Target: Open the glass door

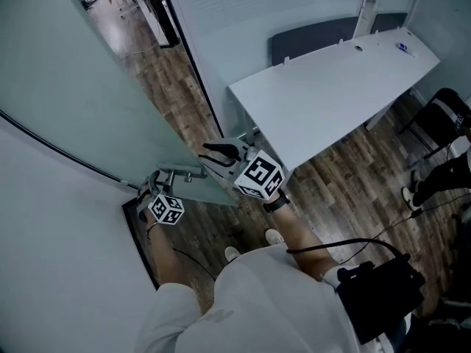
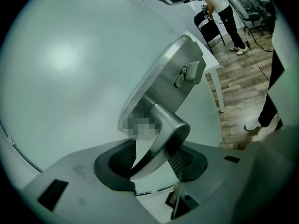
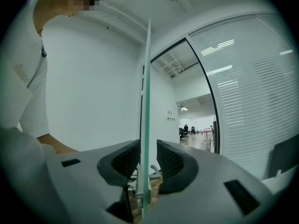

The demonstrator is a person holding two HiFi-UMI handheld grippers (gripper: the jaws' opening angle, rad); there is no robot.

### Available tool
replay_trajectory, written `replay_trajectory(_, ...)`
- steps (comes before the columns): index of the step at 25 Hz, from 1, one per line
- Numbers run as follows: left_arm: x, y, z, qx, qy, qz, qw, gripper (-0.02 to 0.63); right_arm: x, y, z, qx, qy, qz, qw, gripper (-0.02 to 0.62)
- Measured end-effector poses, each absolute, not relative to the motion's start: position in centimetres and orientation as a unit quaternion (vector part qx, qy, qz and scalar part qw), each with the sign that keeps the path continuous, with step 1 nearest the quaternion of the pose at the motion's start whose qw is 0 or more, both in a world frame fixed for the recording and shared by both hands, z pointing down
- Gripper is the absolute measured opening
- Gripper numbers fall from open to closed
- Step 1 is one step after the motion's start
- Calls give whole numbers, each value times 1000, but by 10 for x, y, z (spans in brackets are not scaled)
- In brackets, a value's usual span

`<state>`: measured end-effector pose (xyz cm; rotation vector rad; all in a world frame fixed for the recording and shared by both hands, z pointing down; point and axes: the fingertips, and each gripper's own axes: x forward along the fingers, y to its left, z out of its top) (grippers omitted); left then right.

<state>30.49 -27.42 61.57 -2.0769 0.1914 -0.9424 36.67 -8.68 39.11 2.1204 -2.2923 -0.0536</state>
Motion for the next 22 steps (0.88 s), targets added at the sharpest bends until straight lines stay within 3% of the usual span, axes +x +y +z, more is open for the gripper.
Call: replay_trajectory(22,204,-264,617,-833,73,-356,417,190,272,-121,420,573,-820,-11,20,107)
